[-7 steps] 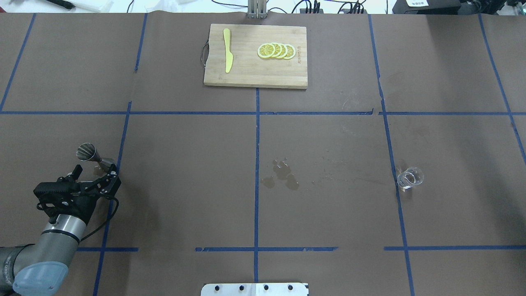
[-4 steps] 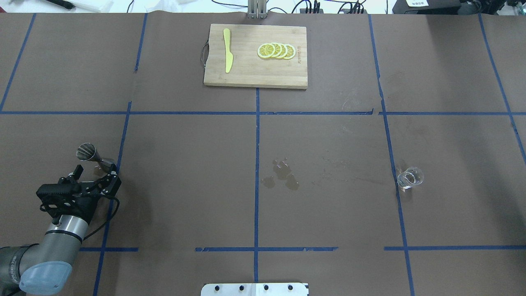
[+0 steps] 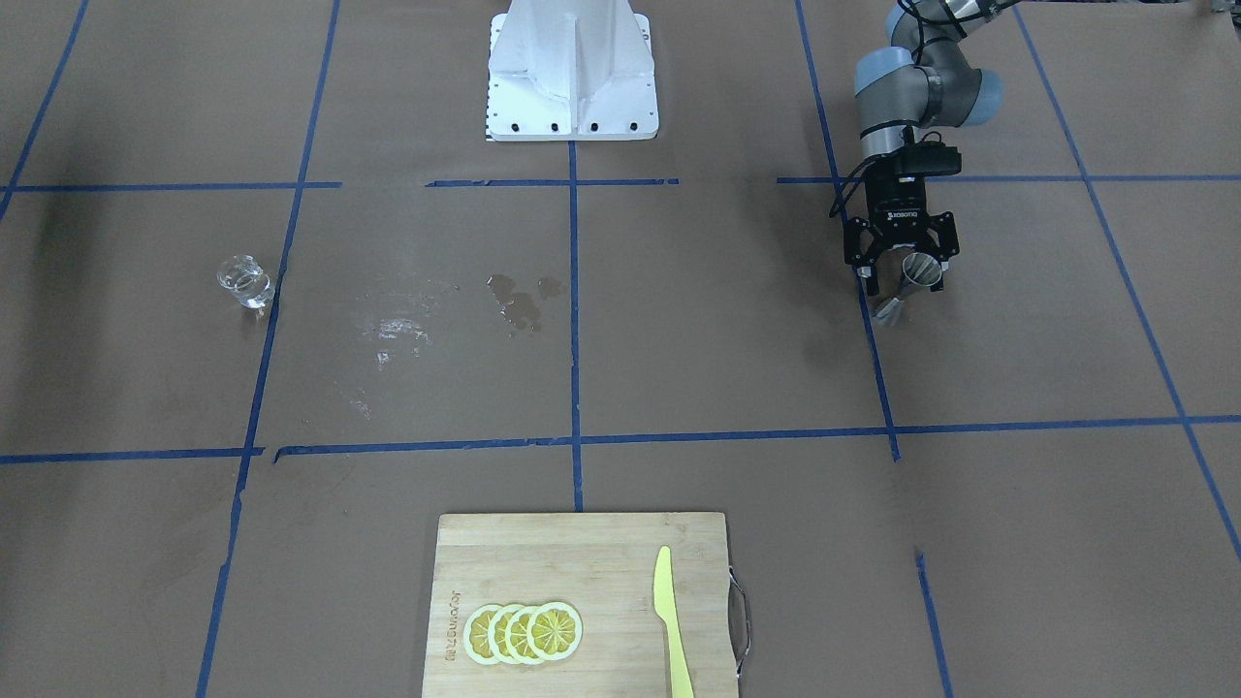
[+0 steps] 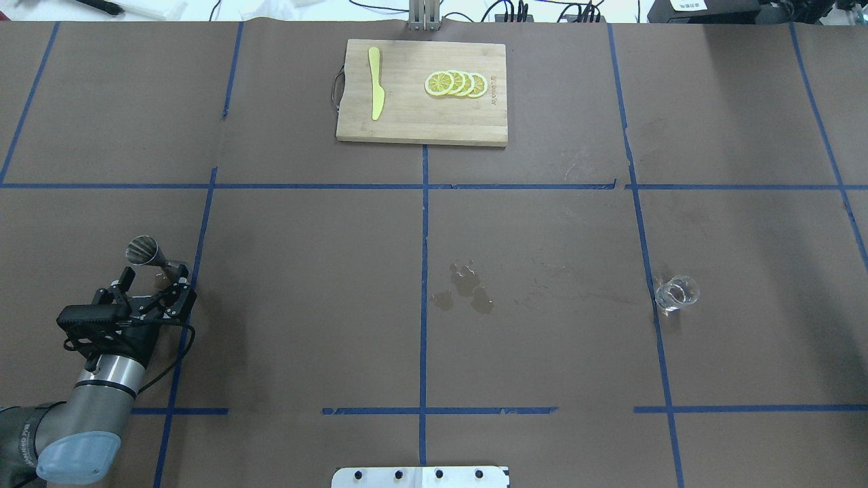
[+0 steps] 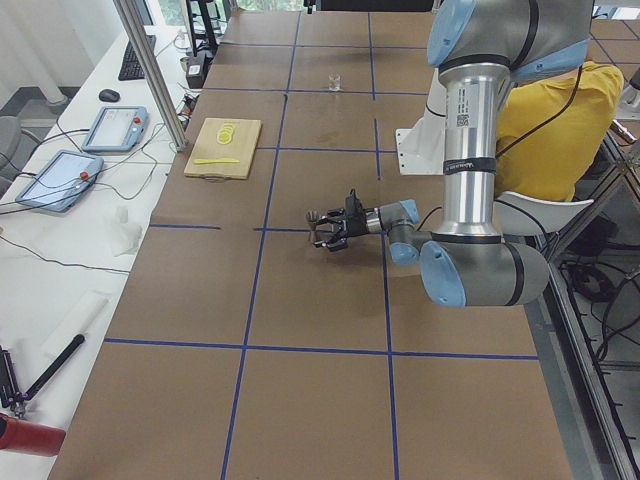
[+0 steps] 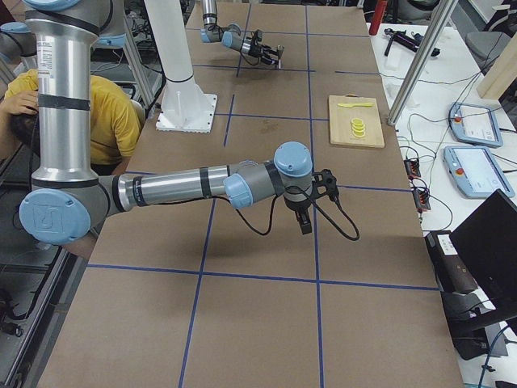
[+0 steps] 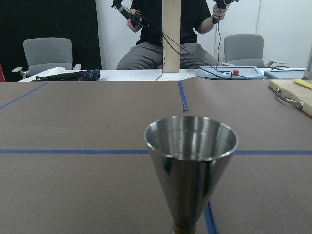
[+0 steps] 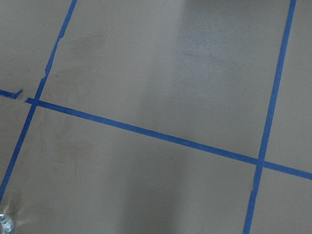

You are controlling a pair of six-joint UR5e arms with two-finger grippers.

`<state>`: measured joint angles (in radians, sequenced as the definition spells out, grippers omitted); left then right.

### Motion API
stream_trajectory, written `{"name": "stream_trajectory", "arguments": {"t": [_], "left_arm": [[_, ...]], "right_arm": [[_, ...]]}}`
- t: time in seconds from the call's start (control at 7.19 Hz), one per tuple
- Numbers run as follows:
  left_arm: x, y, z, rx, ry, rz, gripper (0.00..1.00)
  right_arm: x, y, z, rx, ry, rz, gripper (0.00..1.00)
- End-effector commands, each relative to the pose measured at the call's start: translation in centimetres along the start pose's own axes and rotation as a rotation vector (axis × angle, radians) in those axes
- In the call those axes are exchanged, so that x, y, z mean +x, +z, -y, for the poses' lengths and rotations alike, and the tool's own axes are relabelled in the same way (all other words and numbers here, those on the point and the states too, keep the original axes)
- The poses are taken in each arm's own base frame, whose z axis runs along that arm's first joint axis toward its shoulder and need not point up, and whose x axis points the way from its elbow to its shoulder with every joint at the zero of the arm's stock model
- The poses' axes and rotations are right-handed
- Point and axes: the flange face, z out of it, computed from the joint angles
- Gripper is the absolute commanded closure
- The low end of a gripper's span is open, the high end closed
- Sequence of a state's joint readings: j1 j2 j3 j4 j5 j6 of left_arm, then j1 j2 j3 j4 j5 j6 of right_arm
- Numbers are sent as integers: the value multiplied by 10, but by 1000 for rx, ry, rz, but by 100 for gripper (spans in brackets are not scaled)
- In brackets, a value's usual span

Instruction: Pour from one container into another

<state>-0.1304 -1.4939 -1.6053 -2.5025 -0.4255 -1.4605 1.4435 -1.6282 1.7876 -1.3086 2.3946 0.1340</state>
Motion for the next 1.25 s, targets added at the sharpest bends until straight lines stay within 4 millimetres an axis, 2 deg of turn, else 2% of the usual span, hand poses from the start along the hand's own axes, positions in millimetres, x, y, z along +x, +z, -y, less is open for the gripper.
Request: {"name": "stream_trajectory", "arguments": {"t": [0.0, 0.28, 0.56, 1.11], "left_arm": [[-4, 1, -2, 26, -1, -1, 8], [13, 6, -12, 25, -9, -6, 8], [10, 7, -12, 27, 10, -2, 12], [11, 11, -5, 42, 25, 3, 14]], "right_arm": [[0, 0, 0, 0, -1, 0, 0], [1, 1, 0, -1, 0, -2, 0], [1, 1, 0, -2, 2, -2, 0], [1, 1, 0, -2, 2, -2, 0]]}}
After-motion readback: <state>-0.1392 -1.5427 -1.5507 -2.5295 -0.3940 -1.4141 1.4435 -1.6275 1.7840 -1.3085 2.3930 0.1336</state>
